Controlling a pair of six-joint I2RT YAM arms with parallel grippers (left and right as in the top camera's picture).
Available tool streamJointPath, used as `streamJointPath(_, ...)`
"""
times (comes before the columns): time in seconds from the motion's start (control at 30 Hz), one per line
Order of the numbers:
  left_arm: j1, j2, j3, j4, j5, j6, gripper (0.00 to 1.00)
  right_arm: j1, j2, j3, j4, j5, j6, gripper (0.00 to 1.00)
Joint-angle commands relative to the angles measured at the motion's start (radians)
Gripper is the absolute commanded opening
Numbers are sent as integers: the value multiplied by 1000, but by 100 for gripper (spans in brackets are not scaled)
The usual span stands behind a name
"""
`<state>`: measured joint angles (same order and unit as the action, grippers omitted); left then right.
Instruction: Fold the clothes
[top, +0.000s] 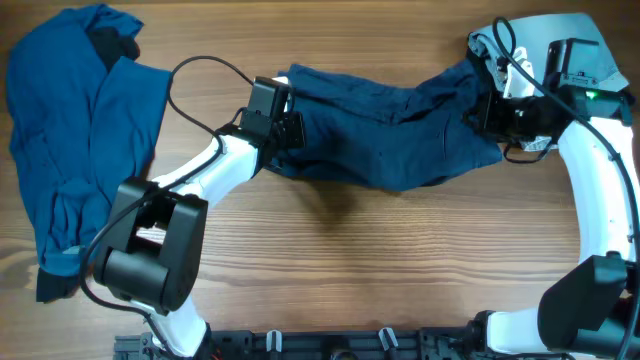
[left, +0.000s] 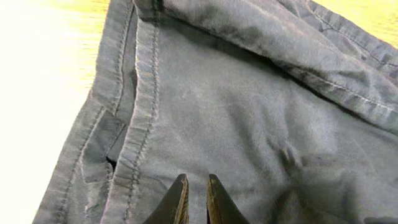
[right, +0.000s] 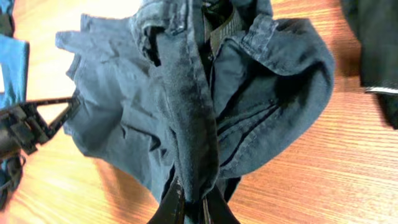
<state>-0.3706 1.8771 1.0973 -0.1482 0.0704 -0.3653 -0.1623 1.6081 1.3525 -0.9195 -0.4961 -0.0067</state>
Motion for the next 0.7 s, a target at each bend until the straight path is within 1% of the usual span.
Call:
streamJointPath(0.0,5,-22,5,2,70,1,12,37,-32,25,-2,-37,-46,4)
streamJointPath(0.1,47,-22,5,2,253,47,12,87,-32,25,0,-36,-46,4)
streamJointPath(0.27,198,-21,5,-19,368,48,10,190,-32,25,24,-36,-23,4)
streamJointPath(0.33,205,-18,5,-37,367,75,10,206,-32,25,38,-37,-4,4)
streamJointPath(0.5,199,-5,4,-42,367,101,8,251,-32,25,66,-37,36,4)
streamJointPath(0.67,199,56,2,-43,350,123,4,340,-32,25,142,-36,89,4)
